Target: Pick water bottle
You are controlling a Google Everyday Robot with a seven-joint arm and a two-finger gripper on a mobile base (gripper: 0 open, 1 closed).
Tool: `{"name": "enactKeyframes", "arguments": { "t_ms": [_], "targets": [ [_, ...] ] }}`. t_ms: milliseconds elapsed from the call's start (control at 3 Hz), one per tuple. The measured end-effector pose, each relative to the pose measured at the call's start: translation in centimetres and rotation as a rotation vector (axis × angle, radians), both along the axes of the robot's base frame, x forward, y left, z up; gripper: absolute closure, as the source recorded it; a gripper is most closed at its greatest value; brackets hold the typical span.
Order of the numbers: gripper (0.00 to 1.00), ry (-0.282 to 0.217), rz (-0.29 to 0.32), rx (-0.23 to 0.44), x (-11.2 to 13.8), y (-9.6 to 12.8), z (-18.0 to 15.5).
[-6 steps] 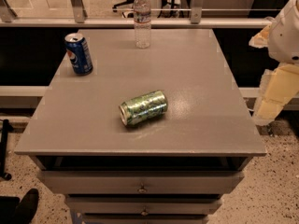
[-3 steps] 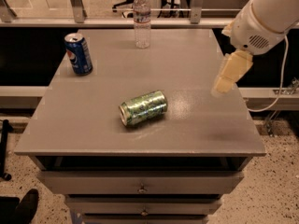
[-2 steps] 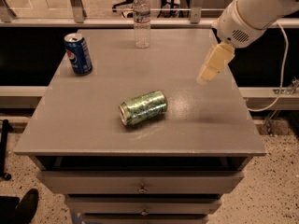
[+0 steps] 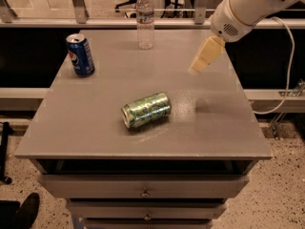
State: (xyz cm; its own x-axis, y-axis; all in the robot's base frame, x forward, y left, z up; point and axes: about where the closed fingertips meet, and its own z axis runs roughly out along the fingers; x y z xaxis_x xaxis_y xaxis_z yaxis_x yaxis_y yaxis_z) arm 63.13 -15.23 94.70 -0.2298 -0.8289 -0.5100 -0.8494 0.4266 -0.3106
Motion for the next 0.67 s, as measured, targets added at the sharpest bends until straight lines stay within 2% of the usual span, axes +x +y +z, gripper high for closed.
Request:
{"name": "enactKeyframes", "arguments": {
  "t_ms": [333,667],
  "targets": [
    [0.0,-0.035,-0.014,0.072,2.3,1.5,-0.6],
    [0.0,-0.103,-0.06,0.204,7.7,3.7,-1.5]
  ]
}}
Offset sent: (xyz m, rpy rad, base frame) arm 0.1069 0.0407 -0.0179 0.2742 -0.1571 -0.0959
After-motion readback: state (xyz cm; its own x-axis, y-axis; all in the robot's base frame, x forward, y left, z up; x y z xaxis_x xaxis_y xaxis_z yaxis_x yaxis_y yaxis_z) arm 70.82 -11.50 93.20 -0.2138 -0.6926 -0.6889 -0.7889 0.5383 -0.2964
